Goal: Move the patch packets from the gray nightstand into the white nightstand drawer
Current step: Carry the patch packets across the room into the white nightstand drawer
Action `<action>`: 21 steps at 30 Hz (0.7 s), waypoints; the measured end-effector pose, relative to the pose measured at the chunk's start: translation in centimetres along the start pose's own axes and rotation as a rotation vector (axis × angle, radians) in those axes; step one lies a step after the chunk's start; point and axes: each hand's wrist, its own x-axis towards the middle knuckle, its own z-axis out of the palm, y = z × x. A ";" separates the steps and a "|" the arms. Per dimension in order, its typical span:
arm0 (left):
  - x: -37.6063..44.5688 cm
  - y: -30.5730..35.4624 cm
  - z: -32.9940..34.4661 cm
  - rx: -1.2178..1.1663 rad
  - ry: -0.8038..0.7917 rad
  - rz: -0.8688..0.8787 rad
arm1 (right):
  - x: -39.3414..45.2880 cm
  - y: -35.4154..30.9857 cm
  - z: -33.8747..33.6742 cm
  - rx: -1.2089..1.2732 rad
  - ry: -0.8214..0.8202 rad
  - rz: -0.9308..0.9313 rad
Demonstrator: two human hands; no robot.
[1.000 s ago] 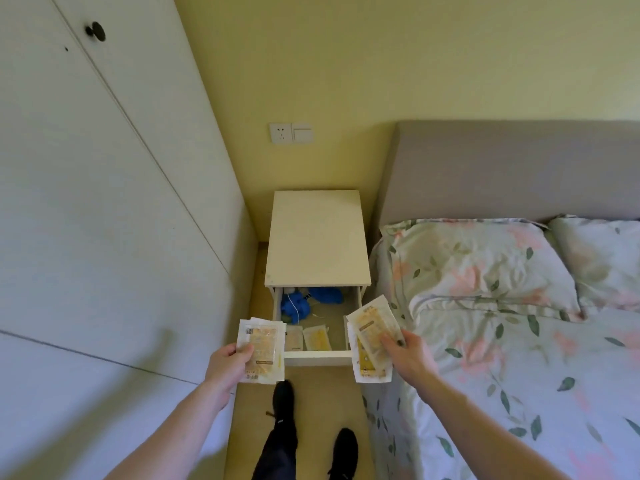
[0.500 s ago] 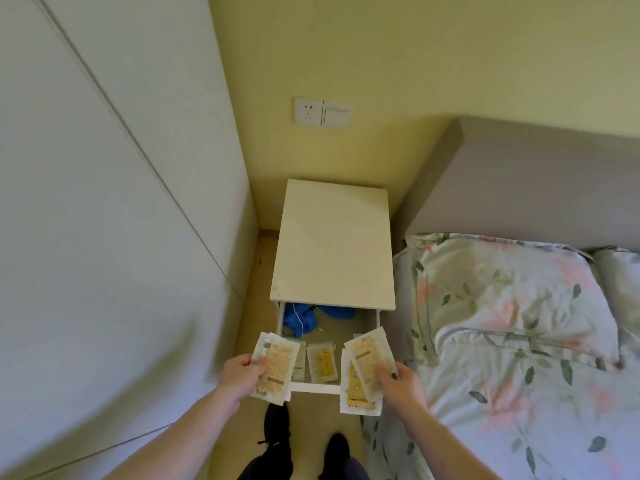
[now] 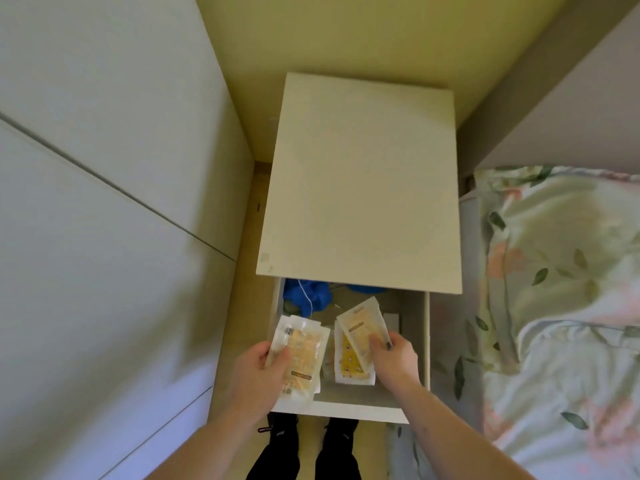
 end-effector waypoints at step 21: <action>9.9 -4.3 7.5 0.433 0.123 -0.185 | 5.4 5.6 2.0 -0.023 -0.054 0.145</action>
